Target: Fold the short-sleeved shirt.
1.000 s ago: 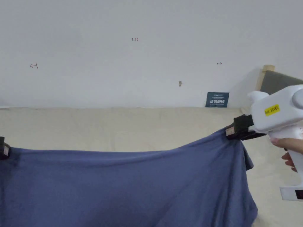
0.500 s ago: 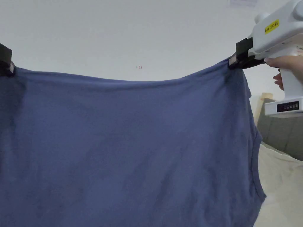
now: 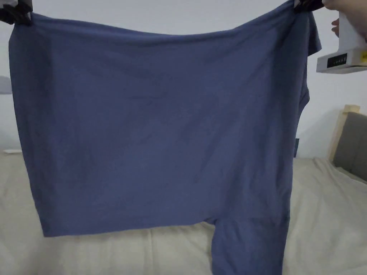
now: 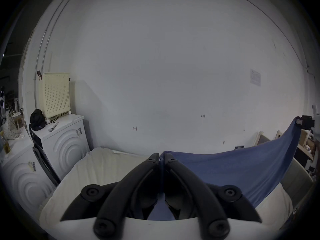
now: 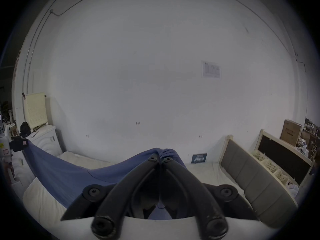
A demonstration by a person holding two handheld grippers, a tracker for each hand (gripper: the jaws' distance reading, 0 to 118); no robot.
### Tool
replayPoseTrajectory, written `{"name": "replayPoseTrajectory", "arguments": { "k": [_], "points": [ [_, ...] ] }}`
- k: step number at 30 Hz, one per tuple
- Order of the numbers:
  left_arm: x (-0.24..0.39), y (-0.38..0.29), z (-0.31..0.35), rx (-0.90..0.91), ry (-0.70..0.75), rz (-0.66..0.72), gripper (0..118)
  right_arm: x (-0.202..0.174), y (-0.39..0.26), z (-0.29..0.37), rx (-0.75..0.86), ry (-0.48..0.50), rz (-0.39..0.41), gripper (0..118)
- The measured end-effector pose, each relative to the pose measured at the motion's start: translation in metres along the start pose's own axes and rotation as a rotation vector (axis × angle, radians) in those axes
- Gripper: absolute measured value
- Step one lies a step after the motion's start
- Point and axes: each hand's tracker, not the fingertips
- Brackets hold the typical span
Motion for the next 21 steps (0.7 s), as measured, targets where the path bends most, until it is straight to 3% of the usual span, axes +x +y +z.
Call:
{"name": "replayPoseTrajectory", "arguments": {
  "k": [3, 11, 16, 21],
  "points": [
    [0.001, 0.004, -0.017, 0.039, -0.027, 0.032, 5, -0.004, 0.01, -0.004, 0.08, -0.028, 0.016, 0],
    [0.0, -0.025, -0.06, 0.014, -0.011, 0.011, 6, 0.0, -0.016, -0.038, 0.045, -0.01, -0.001, 0],
    [0.003, -0.099, -0.088, -0.119, -0.009, 0.004, 6, -0.002, -0.115, -0.082, -0.107, 0.046, -0.062, 0],
    [-0.002, -0.221, -0.092, -0.271, -0.068, 0.062, 6, -0.007, -0.275, -0.091, -0.265, 0.125, -0.143, 0]
  ]
}}
